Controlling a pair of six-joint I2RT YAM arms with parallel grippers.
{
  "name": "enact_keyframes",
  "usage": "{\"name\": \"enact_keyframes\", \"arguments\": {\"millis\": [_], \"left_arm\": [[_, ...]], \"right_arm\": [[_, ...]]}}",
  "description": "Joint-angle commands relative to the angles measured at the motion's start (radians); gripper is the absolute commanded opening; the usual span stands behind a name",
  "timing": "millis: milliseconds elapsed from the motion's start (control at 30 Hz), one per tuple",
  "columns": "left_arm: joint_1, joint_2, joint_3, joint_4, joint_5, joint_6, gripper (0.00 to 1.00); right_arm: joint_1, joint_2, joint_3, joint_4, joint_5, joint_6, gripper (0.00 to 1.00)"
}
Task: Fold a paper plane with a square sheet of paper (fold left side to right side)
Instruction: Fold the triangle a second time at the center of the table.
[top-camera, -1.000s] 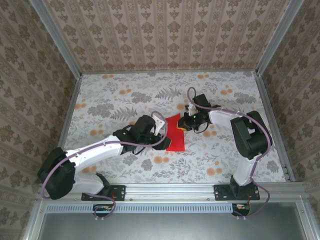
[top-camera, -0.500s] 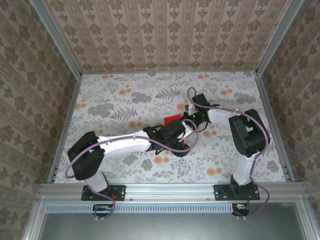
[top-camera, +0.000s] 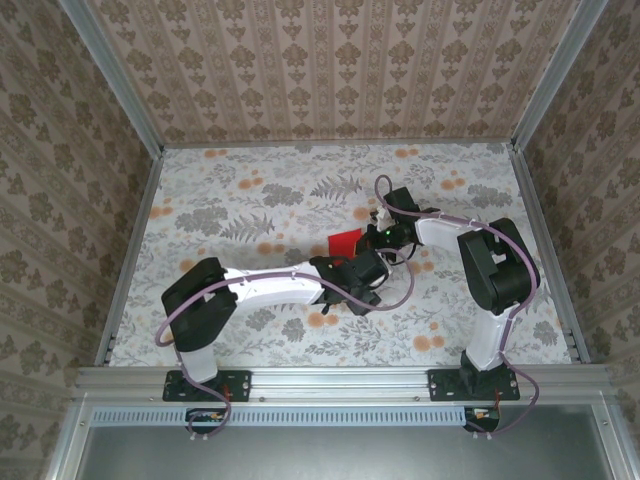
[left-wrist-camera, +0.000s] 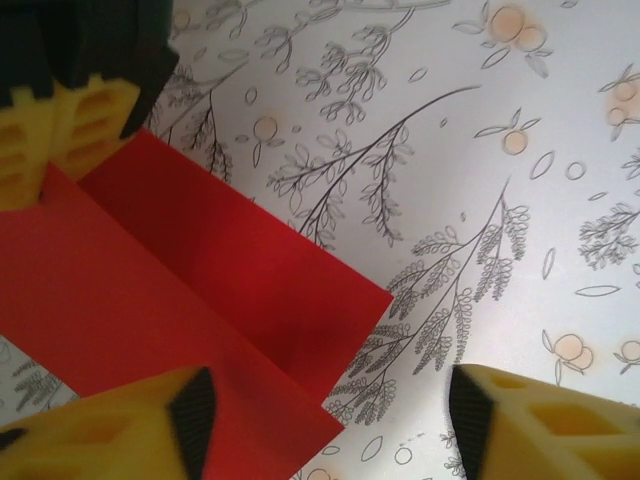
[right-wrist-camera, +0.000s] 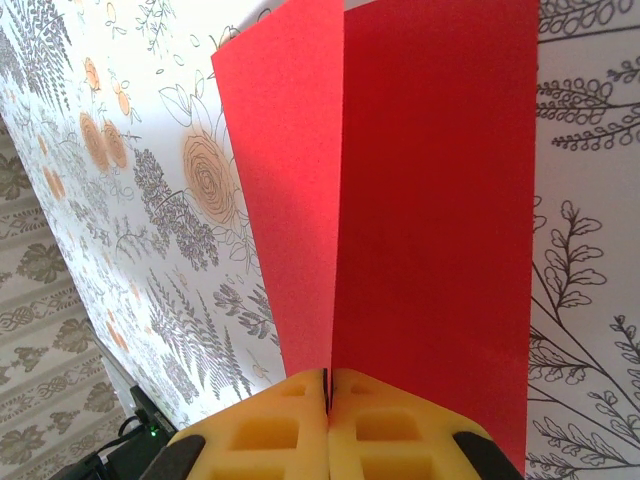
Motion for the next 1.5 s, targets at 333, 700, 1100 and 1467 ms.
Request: {"name": "enact_keyframes", "arguments": {"millis": [333, 700, 1100, 1467], "left_arm": [[0.043, -0.046, -0.004, 0.023, 0.074, -0.029, 0.0], [0.195, -0.132, -0.155, 0.223, 0.429, -0.165, 0.0], [0.313, -0.16, -0.267, 0.373, 0.593, -0.277, 0.0], [0.352, -0.158, -0.283, 0.326, 0.617, -0.285, 0.0]], "right_arm": [[-0.001, 0.019, 0.053, -0.095, 0.007, -0.066, 0.1], [-0.038, -0.145, 0.025, -0.036, 0.072, -0.068, 0.46], [-0.026, -0.386, -0.234, -0.053, 0.174, -0.06, 0.34], [0.12, -0.334, -0.351, 0.002, 0.238, 0.018, 0.03]]}}
